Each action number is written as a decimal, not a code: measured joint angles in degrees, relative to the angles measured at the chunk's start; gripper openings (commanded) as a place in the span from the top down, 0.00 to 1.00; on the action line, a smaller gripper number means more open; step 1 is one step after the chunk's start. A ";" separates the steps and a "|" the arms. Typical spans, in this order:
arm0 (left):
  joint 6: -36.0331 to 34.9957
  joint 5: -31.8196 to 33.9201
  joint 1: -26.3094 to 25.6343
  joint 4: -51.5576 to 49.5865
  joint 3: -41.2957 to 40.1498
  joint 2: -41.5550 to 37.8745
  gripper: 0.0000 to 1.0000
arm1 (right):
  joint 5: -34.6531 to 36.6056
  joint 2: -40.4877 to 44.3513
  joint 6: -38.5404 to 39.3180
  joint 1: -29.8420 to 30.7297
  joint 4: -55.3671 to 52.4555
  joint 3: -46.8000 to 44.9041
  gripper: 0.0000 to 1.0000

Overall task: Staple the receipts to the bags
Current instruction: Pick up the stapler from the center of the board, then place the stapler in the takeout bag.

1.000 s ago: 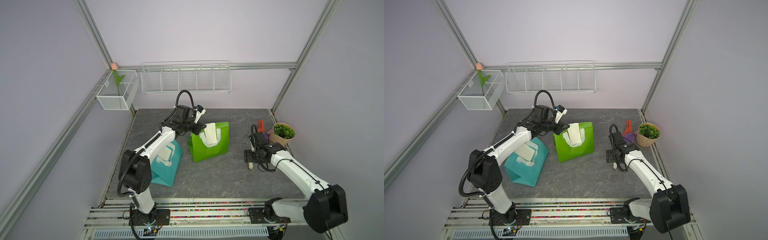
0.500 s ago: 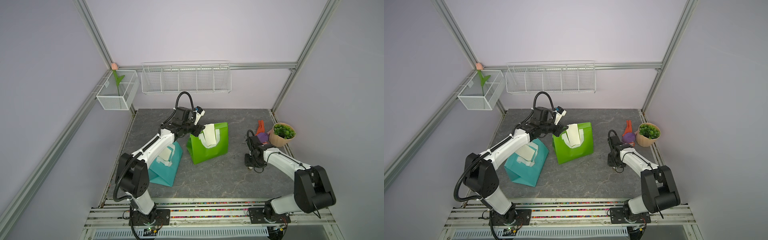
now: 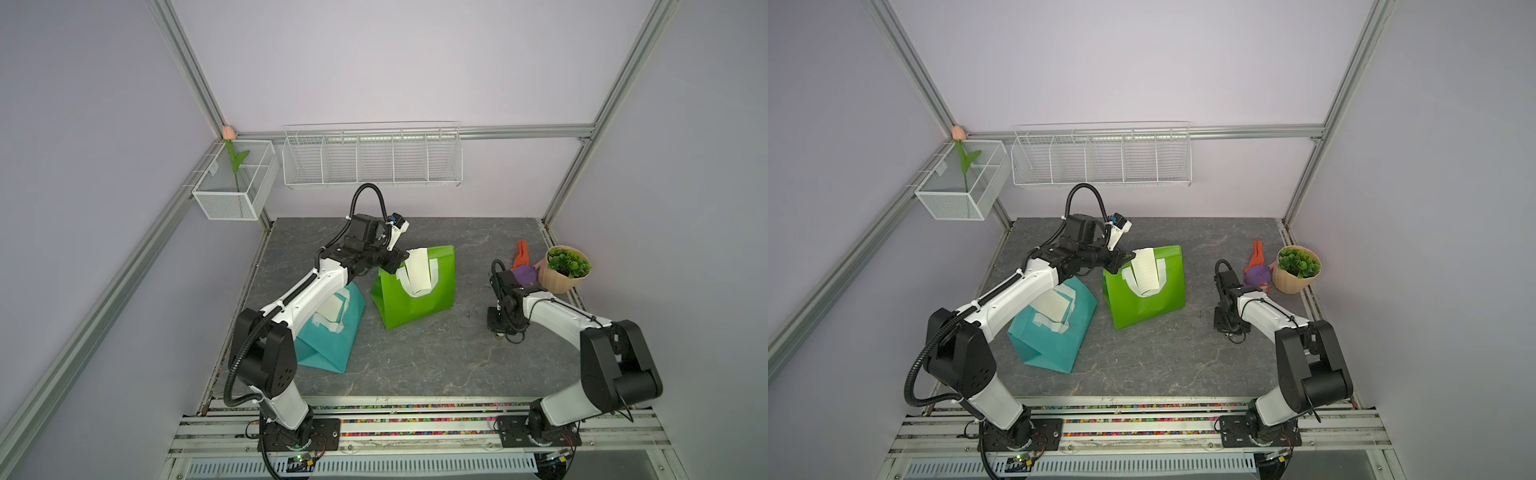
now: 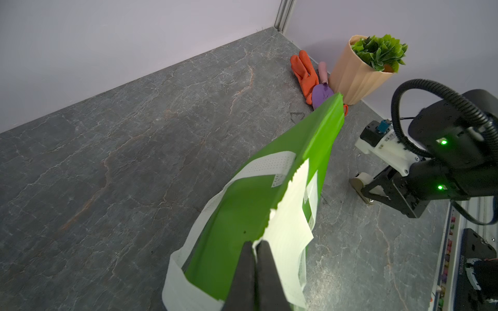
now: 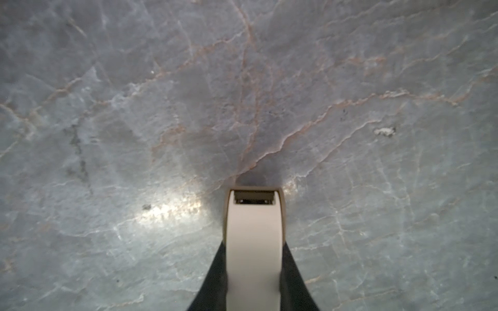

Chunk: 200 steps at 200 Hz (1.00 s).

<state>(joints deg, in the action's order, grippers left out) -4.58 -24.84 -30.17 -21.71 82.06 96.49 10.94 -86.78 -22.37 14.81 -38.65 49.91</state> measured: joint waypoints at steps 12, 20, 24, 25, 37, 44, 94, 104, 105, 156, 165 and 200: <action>-0.11 -0.02 0.00 0.00 0.00 0.00 1.00 | 0.28 1.81 0.09 0.76 -1.14 1.42 0.93; -0.17 -0.04 -0.02 0.00 0.00 0.00 1.00 | 0.42 3.63 0.09 1.64 -1.68 2.58 0.93; -0.17 -0.04 0.00 -0.02 0.00 0.02 1.00 | 0.48 4.79 0.09 2.29 -2.05 3.34 0.93; -0.17 -0.07 0.00 -0.02 0.00 0.02 1.00 | 0.48 4.96 0.09 2.38 -2.10 3.48 0.93; -0.17 -0.31 0.00 -0.02 0.00 0.15 1.00 | 0.66 8.17 0.04 4.46 -2.82 6.05 0.93; -0.17 -0.50 0.00 0.00 0.00 0.26 1.00 | 0.87 10.23 0.07 5.97 -2.82 7.78 0.93; 0.50 -2.16 0.00 0.72 0.31 1.27 1.00 | 0.72 19.80 0.07 13.84 3.96 16.65 0.93; 1.03 -2.56 0.00 0.83 0.68 1.77 1.00 | 0.70 19.61 0.13 15.06 6.84 17.49 0.93; 1.07 -2.60 0.00 0.85 0.70 1.79 1.00 | 0.70 19.56 0.13 15.15 7.08 17.55 0.93; 3.87 -3.10 -0.63 0.50 2.84 3.28 1.00 | 0.22 10.95 1.77 20.68 24.65 19.17 0.93; 4.33 -3.13 -0.94 0.37 3.37 3.78 1.00 | 0.66 9.31 2.58 21.79 27.50 19.17 0.93; 6.14 -3.10 -2.12 0.44 4.74 5.11 1.00 | 2.78 3.89 6.19 25.49 38.53 19.21 0.93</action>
<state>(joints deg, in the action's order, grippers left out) 1.56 -27.94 -32.29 -21.28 86.80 101.60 13.72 -82.89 -16.19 40.29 -0.12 69.12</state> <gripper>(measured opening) 0.047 0.238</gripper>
